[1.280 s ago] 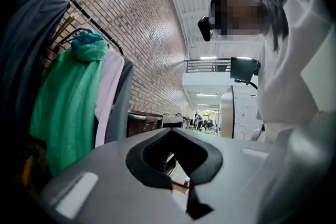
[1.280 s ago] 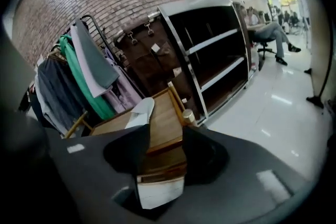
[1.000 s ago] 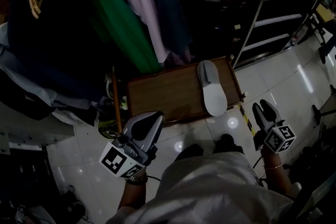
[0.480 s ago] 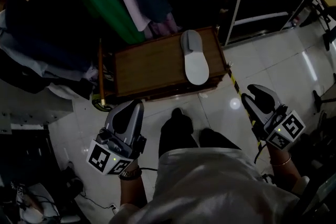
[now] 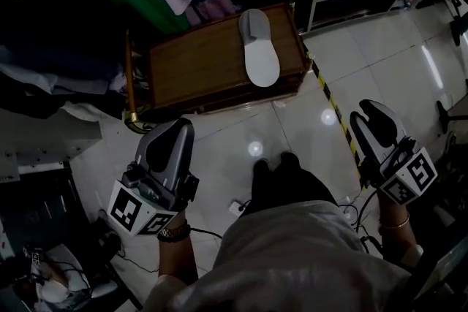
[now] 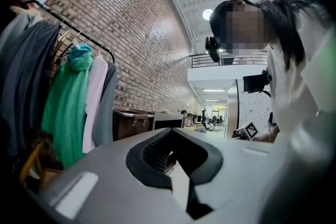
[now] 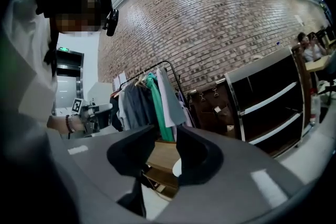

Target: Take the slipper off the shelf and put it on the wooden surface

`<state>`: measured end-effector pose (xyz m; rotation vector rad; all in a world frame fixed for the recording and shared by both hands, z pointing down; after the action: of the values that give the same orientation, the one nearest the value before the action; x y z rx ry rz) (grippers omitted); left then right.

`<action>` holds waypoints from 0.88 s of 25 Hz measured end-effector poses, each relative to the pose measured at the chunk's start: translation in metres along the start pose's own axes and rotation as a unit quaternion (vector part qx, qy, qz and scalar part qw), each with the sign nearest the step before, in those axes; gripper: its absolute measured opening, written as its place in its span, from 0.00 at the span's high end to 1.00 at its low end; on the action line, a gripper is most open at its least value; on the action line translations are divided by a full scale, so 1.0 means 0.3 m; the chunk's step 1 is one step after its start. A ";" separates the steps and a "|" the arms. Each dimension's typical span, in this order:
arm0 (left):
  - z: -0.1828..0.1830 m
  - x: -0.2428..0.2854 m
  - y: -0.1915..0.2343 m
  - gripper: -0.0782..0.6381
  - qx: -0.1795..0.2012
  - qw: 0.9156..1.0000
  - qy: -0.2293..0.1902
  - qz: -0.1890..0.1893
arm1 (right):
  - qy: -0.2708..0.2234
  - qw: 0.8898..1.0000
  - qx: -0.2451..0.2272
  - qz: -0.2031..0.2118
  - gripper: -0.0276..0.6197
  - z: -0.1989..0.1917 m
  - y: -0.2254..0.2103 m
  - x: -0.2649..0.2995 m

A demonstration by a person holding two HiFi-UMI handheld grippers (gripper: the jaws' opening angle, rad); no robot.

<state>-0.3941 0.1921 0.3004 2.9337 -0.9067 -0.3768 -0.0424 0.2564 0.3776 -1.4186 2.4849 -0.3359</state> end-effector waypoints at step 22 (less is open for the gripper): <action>0.025 -0.087 -0.301 0.90 -0.036 0.991 -0.026 -0.129 | 0.024 0.983 -0.078 0.167 0.86 0.004 0.584 0.129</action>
<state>-0.3672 0.2815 0.2884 2.9912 -0.5048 -0.4894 -0.2019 0.3098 0.3153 -1.0259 2.7796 -0.1103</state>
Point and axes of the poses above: the fingertips, and each gripper's own axes: x forward along the fingers, y to its left, z out of its top, the point moved 7 cm from there along -x, backward along the fingers, and after that the axes turned 10 degrees about -y, right-handed, at the moved point
